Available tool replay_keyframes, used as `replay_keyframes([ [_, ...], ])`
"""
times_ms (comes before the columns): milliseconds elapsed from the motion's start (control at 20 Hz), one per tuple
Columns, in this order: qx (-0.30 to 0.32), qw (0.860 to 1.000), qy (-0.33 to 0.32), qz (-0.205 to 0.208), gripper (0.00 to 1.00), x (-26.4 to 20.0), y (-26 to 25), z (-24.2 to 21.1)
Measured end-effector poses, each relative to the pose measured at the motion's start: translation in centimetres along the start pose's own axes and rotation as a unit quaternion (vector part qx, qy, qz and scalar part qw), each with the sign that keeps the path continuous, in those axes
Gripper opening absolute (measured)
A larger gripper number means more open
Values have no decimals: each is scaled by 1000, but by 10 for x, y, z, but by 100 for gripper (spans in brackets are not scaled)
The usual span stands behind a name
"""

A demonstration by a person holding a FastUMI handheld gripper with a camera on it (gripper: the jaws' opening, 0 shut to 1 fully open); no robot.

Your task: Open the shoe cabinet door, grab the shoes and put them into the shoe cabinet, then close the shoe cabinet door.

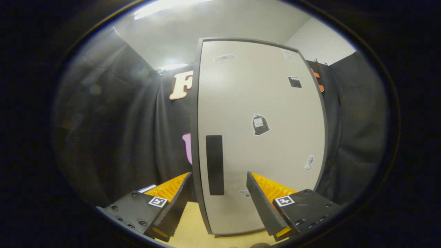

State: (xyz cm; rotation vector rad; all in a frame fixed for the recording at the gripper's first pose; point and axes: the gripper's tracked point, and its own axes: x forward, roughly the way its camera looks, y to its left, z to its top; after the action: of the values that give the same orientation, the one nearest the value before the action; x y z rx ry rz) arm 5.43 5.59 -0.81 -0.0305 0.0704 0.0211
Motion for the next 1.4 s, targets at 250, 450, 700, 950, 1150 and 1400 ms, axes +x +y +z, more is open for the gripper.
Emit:
replay_keyframes([
  [250, 6, 1000, 5, -6, 97, 29, 3, -4],
  [450, 1, 1000, 9, -11, 92, 46, 4, -4],
  [700, -2, 1000, 27, -8, 61, 56, 8, -10],
  [950, -8, 999, 33, -8, 36, 61, 12, -14],
  [1150, -8, 999, 36, -10, 24, 58, 11, -13],
  [1400, 0, 999, 33, -8, 15, 46, 10, -10],
])
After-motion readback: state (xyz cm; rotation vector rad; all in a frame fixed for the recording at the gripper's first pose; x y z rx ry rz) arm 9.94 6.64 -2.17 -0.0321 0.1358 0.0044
